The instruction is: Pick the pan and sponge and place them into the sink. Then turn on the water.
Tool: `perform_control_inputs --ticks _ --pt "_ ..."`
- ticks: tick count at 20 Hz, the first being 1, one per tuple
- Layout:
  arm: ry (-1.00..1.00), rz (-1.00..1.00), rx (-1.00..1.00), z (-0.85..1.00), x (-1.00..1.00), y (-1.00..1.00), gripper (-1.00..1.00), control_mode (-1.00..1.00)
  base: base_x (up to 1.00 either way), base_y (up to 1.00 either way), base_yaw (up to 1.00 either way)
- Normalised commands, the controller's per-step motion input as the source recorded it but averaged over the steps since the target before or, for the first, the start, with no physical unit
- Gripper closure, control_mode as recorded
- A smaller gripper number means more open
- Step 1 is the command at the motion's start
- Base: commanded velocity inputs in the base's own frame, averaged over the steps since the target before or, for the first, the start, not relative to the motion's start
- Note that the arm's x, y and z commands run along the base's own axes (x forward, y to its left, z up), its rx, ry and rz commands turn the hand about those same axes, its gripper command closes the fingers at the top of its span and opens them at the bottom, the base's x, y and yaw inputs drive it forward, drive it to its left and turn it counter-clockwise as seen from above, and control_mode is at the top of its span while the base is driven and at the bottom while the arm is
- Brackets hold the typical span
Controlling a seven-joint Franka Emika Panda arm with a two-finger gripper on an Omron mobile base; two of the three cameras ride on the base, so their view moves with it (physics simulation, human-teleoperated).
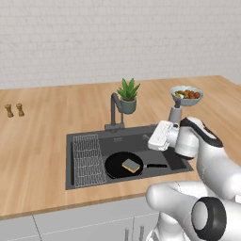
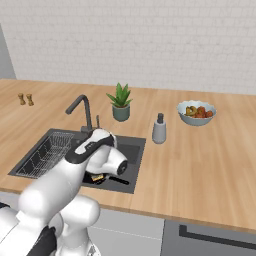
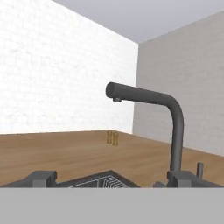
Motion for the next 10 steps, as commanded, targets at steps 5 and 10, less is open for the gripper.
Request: perform_control_inputs --ticks 5,10 --pt "-0.07 0.00 0.02 0.00 0.21 -0.17 -1.00 -1.00 0.00 0.00 0.00" --pt "-0.03 0.00 0.04 0.00 0.26 -0.24 -1.00 -1.00 0.00 0.00 0.00"
